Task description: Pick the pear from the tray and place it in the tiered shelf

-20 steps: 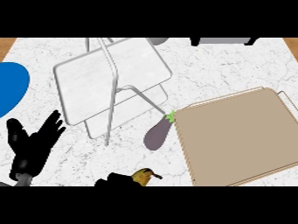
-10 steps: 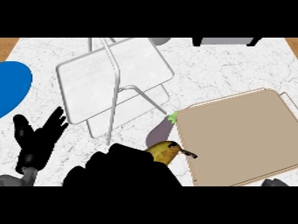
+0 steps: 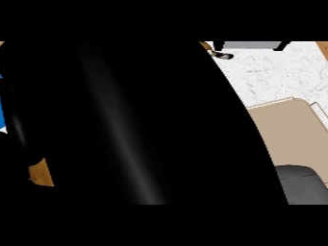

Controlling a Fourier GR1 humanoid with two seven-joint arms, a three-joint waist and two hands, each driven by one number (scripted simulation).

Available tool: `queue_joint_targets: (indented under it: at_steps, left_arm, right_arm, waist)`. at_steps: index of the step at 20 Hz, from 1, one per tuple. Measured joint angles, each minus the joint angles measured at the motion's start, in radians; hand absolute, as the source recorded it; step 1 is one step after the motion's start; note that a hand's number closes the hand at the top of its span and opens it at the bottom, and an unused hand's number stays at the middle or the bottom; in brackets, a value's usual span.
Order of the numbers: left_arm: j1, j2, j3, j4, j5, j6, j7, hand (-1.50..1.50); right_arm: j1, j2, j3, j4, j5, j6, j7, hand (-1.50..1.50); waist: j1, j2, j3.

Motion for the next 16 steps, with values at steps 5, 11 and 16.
queue_joint_targets:
  at_steps: [5,11,16]
  left_arm:
    - [-0.006,-0.010,0.018,0.026,-0.011,-0.031,-0.017,0.00]
    - [0.002,-0.022,0.031,0.015,-0.035,-0.035,-0.015,0.00]
    - [-0.003,-0.038,0.053,0.048,-0.049,-0.065,-0.031,0.00]
  right_arm:
    - [-0.114,-0.008,-0.107,0.181,-0.029,0.028,-0.053,1.50]
    - [-0.175,-0.026,-0.158,0.346,-0.072,0.084,-0.131,1.50]
    - [-0.174,-0.020,-0.146,0.473,-0.029,0.089,-0.230,1.50]
  waist:
    - [0.005,0.003,0.001]
    - [0.009,0.004,0.001]
    - [0.010,0.005,0.003]
